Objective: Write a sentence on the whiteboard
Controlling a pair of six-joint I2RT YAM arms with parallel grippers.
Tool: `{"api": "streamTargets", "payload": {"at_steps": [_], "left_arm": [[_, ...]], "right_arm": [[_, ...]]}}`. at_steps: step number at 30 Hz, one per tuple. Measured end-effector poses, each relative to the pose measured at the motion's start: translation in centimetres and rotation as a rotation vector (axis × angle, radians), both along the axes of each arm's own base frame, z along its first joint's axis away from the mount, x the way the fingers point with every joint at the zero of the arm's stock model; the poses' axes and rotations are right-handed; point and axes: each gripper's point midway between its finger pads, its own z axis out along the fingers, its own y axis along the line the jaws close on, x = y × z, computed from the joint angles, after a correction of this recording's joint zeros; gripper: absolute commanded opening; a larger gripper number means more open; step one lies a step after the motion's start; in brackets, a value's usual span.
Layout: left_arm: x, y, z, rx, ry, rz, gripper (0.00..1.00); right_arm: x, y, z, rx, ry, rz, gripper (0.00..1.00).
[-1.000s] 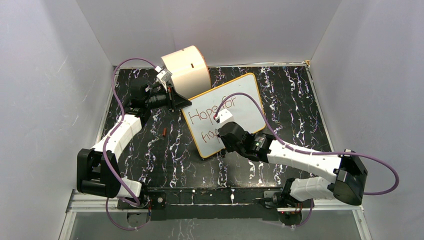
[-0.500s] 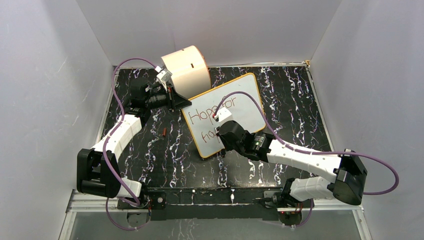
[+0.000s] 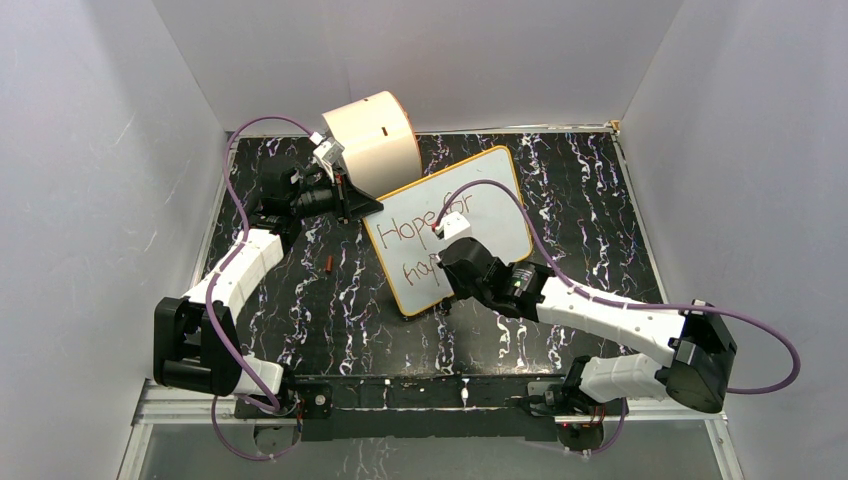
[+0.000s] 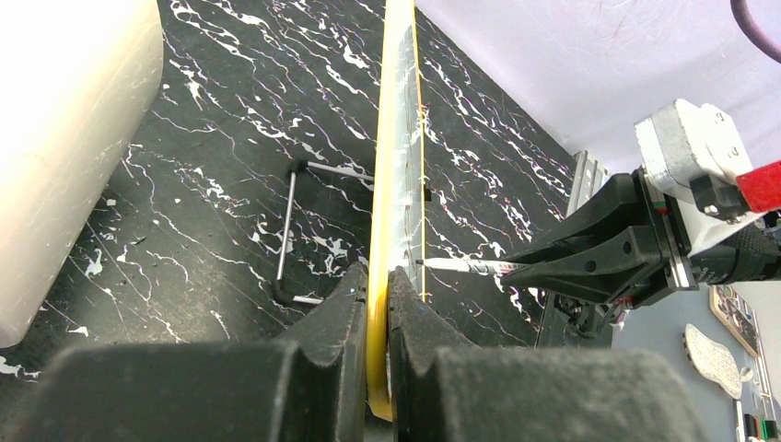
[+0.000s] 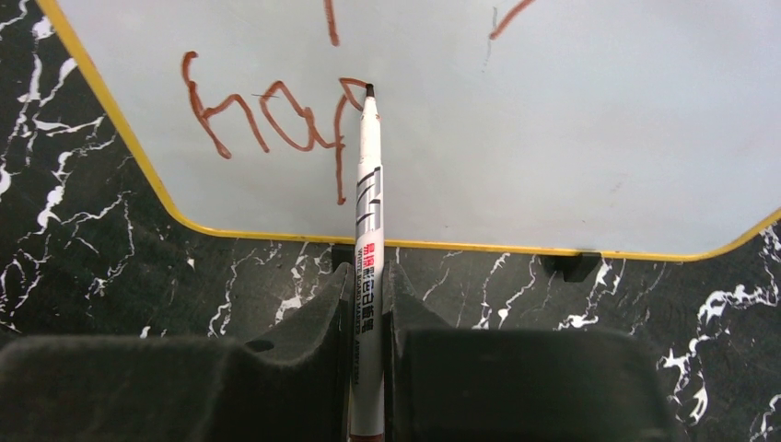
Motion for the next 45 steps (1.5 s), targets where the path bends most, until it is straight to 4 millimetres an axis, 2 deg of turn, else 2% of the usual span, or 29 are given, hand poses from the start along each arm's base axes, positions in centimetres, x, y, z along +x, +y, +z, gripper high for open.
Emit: {"api": "streamTargets", "payload": {"at_steps": [7,15,34,38,45], "left_arm": [[0.0,0.0,0.0,0.000,0.000,0.000,0.00],[0.0,0.0,0.0,0.000,0.000,0.000,0.00],[0.0,0.0,0.0,0.000,0.000,0.000,0.00],[0.0,0.0,0.0,0.000,0.000,0.000,0.00],[0.0,0.0,0.0,0.000,0.000,-0.001,0.00]], "right_arm": [[0.1,-0.9,-0.3,-0.009,0.018,-0.032,0.00],[-0.5,-1.1,-0.8,-0.017,0.050,-0.025,0.00],[-1.9,-0.2,-1.9,-0.014,0.127,0.042,0.00],[-1.7,-0.4,-1.6,-0.013,0.115,0.034,0.00],[-0.7,-1.4,0.1,0.005,0.045,-0.017,0.00]]}}
